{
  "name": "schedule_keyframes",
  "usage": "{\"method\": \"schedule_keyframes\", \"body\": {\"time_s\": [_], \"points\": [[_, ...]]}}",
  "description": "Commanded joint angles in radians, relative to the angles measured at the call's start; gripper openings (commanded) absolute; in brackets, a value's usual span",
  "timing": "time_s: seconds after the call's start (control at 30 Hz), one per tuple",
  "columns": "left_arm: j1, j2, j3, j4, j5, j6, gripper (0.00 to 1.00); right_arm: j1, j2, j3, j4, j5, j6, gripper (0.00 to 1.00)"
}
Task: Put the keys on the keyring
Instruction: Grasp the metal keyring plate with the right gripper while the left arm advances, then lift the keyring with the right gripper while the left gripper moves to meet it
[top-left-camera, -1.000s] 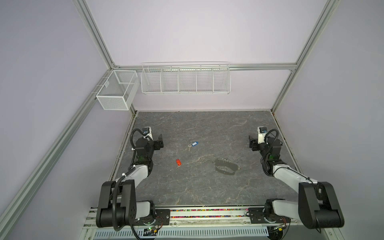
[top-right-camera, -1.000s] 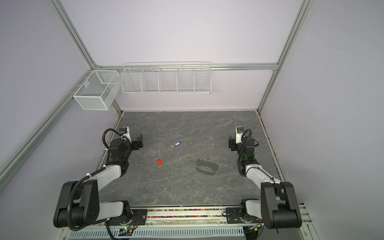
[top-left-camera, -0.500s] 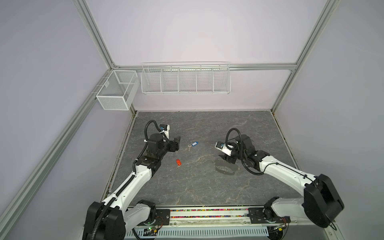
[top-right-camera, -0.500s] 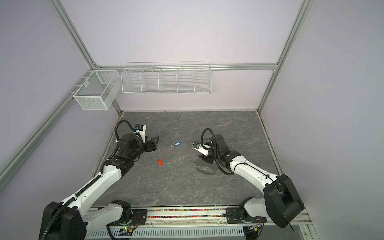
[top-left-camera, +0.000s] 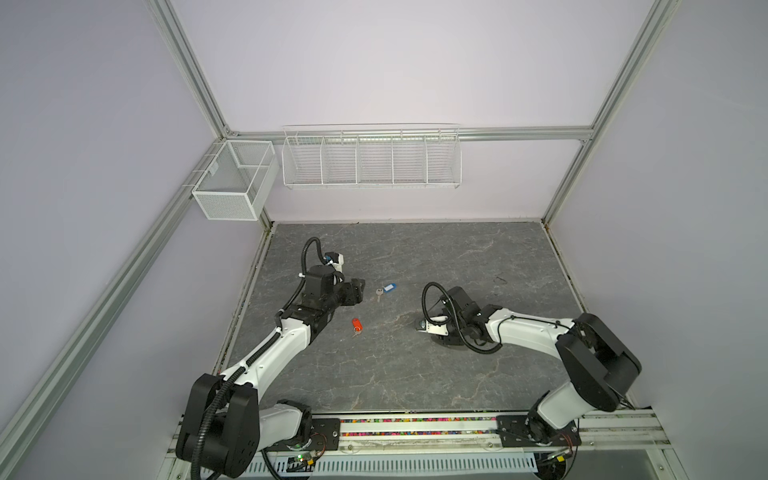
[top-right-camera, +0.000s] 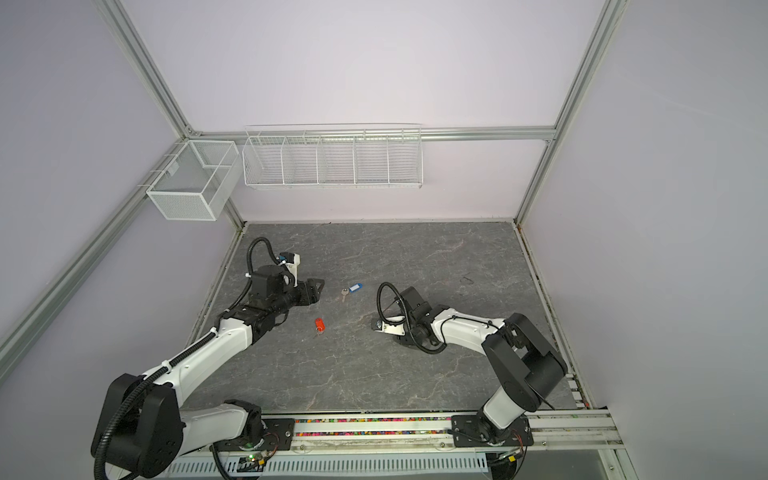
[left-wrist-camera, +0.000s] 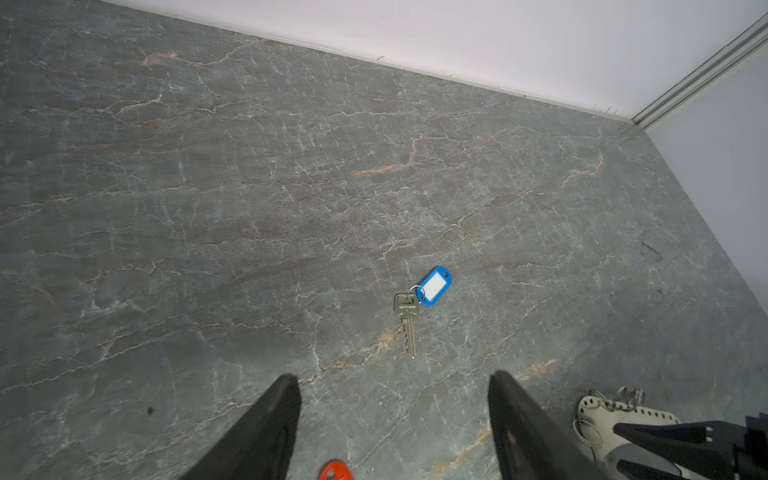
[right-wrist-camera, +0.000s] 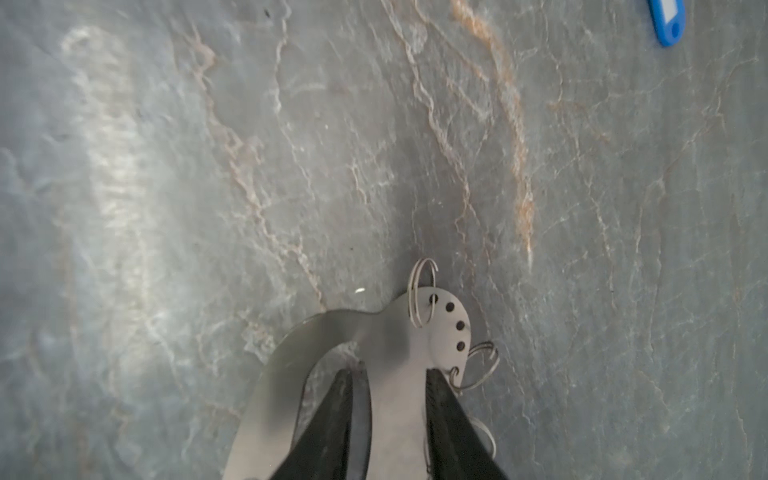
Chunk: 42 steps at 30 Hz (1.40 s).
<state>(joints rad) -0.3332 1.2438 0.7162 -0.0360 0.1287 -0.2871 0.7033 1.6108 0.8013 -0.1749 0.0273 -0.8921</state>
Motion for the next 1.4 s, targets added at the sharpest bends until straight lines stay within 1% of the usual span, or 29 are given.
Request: {"method": "schedule_keyframes", "body": {"time_s": [0.0, 0.13, 0.33, 0.37, 0.47, 0.57, 0.6, 0.67, 0.8, 0.97, 1.03, 1.1, 1.13, 1.2, 1.27, 1.3, 1.33, 1.37], "points": [[0.001, -0.003, 0.040, -0.008, 0.001, 0.003, 0.72, 0.013, 0.020, 0.034, 0.043, 0.013, -0.025, 0.30], [0.000, -0.003, 0.043, -0.023, -0.003, 0.023, 0.72, 0.022, 0.047, 0.058, 0.045, 0.014, -0.018, 0.27], [0.001, -0.004, 0.040, -0.027, 0.000, 0.037, 0.72, 0.030, 0.078, 0.072, 0.035, 0.010, -0.017, 0.26], [0.001, -0.003, 0.039, -0.025, 0.002, 0.039, 0.72, 0.033, 0.084, 0.072, 0.031, 0.010, -0.016, 0.24], [0.001, -0.003, 0.037, -0.024, 0.002, 0.043, 0.72, 0.035, 0.102, 0.104, 0.022, 0.022, -0.013, 0.23], [0.001, -0.003, 0.036, -0.025, 0.002, 0.044, 0.72, 0.035, 0.109, 0.111, 0.017, 0.037, -0.005, 0.14], [0.001, -0.003, 0.036, -0.025, 0.002, 0.045, 0.72, 0.035, 0.110, 0.112, 0.017, 0.043, -0.004, 0.13], [0.001, -0.004, 0.035, -0.024, 0.002, 0.045, 0.72, 0.035, 0.108, 0.114, 0.014, 0.045, -0.001, 0.07], [0.001, -0.014, 0.030, -0.010, 0.006, 0.046, 0.72, 0.035, 0.093, 0.118, -0.005, 0.030, -0.004, 0.07], [0.001, -0.038, -0.007, 0.043, 0.022, 0.064, 0.70, 0.032, 0.029, 0.110, -0.031, -0.041, -0.019, 0.07], [0.002, -0.052, -0.037, 0.094, 0.052, 0.074, 0.69, 0.026, -0.007, 0.100, -0.011, -0.072, -0.011, 0.07], [0.000, -0.066, -0.083, 0.178, 0.095, 0.089, 0.67, 0.013, -0.057, 0.087, 0.027, -0.131, 0.010, 0.07], [-0.003, -0.079, -0.118, 0.247, 0.121, 0.103, 0.66, 0.005, -0.088, 0.084, 0.057, -0.172, 0.026, 0.07], [-0.027, -0.110, -0.213, 0.406, 0.112, 0.134, 0.64, -0.019, -0.144, 0.030, 0.110, -0.274, 0.044, 0.07], [-0.062, -0.132, -0.316, 0.588, 0.119, 0.203, 0.62, -0.052, -0.196, -0.003, 0.142, -0.403, 0.027, 0.07], [-0.085, -0.134, -0.361, 0.677, 0.130, 0.244, 0.61, -0.067, -0.219, -0.021, 0.170, -0.449, 0.034, 0.07], [-0.099, -0.131, -0.392, 0.741, 0.150, 0.278, 0.59, -0.079, -0.236, -0.035, 0.189, -0.484, 0.041, 0.07], [-0.113, -0.124, -0.421, 0.797, 0.204, 0.316, 0.56, -0.093, -0.255, -0.050, 0.212, -0.522, 0.052, 0.07]]}}
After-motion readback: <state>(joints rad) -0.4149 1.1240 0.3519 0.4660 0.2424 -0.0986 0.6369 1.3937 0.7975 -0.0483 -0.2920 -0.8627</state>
